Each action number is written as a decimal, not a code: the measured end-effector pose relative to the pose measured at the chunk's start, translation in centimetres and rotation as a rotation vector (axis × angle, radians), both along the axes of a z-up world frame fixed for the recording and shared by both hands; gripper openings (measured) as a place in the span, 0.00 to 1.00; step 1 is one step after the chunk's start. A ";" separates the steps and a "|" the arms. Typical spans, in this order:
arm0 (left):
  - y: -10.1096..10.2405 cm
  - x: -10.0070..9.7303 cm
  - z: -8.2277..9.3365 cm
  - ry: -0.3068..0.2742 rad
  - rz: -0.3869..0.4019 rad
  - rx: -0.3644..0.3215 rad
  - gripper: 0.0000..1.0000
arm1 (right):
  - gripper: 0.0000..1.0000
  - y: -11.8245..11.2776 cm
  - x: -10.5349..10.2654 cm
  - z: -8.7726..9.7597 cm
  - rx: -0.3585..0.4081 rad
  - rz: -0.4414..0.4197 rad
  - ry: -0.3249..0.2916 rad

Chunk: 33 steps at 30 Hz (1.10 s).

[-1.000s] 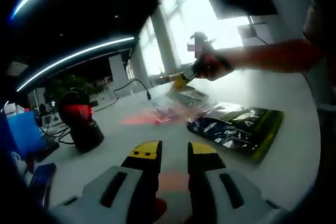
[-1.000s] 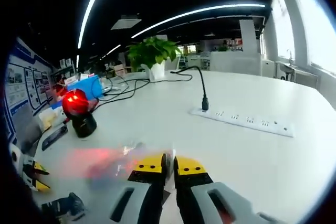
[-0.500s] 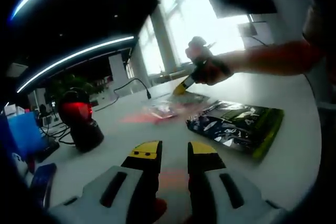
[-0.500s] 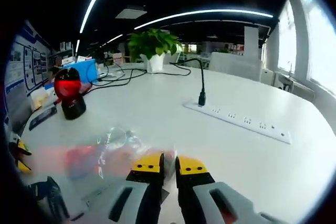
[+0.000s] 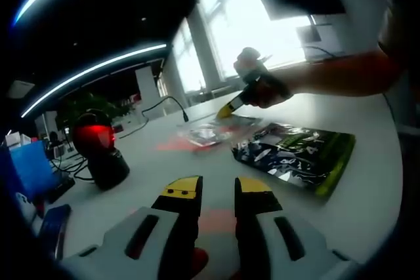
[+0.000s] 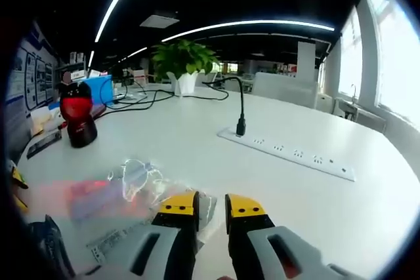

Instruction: Clip sheet goods on table flip sheet goods clip sheet goods scan sheet goods put sheet goods back to table

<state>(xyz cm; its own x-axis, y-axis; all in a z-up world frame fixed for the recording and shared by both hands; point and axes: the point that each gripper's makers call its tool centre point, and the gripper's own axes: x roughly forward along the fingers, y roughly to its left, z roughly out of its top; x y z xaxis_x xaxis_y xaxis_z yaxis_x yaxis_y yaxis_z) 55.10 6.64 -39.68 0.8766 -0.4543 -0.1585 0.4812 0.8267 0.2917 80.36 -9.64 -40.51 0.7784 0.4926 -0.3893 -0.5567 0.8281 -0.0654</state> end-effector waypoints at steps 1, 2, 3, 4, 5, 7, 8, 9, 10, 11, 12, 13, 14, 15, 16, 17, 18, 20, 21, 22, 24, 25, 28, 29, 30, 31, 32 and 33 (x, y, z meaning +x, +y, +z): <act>0.0 0.0 0.0 0.000 0.000 0.000 0.13 | 0.12 0.0 -0.1 0.1 0.003 0.001 -0.006; 0.0 0.0 0.0 0.000 0.000 -0.002 0.13 | 0.11 0.1 -0.1 0.3 0.006 0.001 -0.011; 0.0 0.0 0.0 0.000 0.001 -0.003 0.13 | 0.10 0.1 -0.1 0.3 0.006 0.000 -0.011; 0.0 0.0 0.1 0.000 0.002 -0.007 0.13 | 0.09 0.0 -0.2 0.4 0.009 -0.004 -0.015; 0.0 0.0 0.1 -0.001 0.002 -0.010 0.13 | 0.09 0.0 -0.2 0.6 0.020 -0.007 -0.019; 0.0 0.0 0.2 -0.002 0.003 -0.018 0.13 | 0.09 0.1 -0.3 0.9 0.035 -0.005 -0.023; 0.0 0.0 0.3 -0.002 0.003 -0.019 0.13 | 0.08 0.1 -0.3 1.1 0.039 -0.005 -0.027; 0.0 0.0 0.3 -0.003 0.004 -0.019 0.13 | 0.08 0.1 -0.5 1.3 0.042 -0.006 -0.031; 0.0 0.0 0.3 -0.002 0.004 -0.019 0.13 | 0.07 0.1 -0.7 1.6 0.044 -0.007 -0.036; 0.0 0.0 0.3 -0.001 0.004 -0.019 0.13 | 0.07 0.0 -0.6 1.8 0.044 -0.009 -0.043; 0.0 0.0 0.3 -0.001 0.005 -0.019 0.13 | 0.06 -0.2 -0.6 1.9 0.045 -0.017 -0.045; 0.0 0.0 0.2 -0.001 0.005 -0.020 0.13 | 0.05 -0.4 -0.8 2.3 0.050 -0.022 -0.052; 0.0 0.0 0.2 -0.001 0.006 -0.021 0.13 | 0.04 -0.5 -1.1 2.8 0.065 -0.020 -0.063; 0.1 0.1 0.2 -0.001 0.007 -0.021 0.13 | 0.02 -0.6 -1.4 3.2 0.084 -0.021 -0.066; 0.1 0.1 0.2 -0.001 0.008 -0.021 0.13 | 0.02 -0.7 -1.7 3.5 0.100 -0.022 -0.067; 0.1 0.1 0.2 -0.001 0.008 -0.019 0.13 | 0.01 -0.9 -1.8 3.8 0.106 -0.021 -0.070; 0.1 0.1 0.2 -0.001 0.009 -0.018 0.13 | 0.00 -1.0 -2.0 4.2 0.118 -0.021 -0.075; 0.0 0.1 0.1 0.001 0.009 -0.014 0.13 | 0.00 -0.9 -2.9 4.8 0.156 -0.012 -0.071; 0.0 0.1 0.1 0.002 0.008 -0.013 0.13 | 0.00 -0.9 -3.0 4.9 0.164 -0.011 -0.070; 0.0 0.1 0.1 0.004 0.008 -0.014 0.13 | 0.00 -1.0 -3.1 5.4 0.180 -0.006 -0.072; 0.1 0.2 0.1 0.005 0.010 -0.020 0.13 | 0.00 -1.0 -3.7 5.8 0.186 0.002 -0.078; 0.2 0.2 0.1 0.005 0.011 -0.024 0.13 | 0.00 -1.1 -3.9 5.9 0.183 0.006 -0.080; 0.2 0.2 0.2 0.004 0.015 -0.026 0.13 | 0.00 -1.4 -4.6 6.4 0.177 0.011 -0.098; 0.2 0.2 0.2 0.005 0.016 -0.026 0.13 | 0.00 -1.4 -4.8 6.6 0.180 0.014 -0.102; 0.2 0.2 0.1 0.006 0.016 -0.026 0.13 | 0.00 -1.4 -5.2 6.9 0.189 0.019 -0.109; 0.2 0.2 0.1 0.007 0.014 -0.026 0.13 | 0.00 -1.3 -5.7 7.2 0.194 0.028 -0.116; 0.2 0.2 0.1 0.009 0.013 -0.025 0.13 | 0.00 -1.2 -6.1 7.4 0.202 0.037 -0.118; 0.2 0.2 0.1 0.010 0.012 -0.024 0.13 | 0.00 -1.2 -6.5 7.6 0.208 0.044 -0.122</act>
<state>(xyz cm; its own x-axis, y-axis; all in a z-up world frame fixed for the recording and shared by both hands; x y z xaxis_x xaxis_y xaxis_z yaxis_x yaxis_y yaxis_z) 55.30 6.81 -39.57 0.8805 -0.4475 -0.1565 0.4739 0.8392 0.2666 73.90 -10.83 -32.90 0.7891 0.5872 -0.1803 -0.5914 0.8056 0.0352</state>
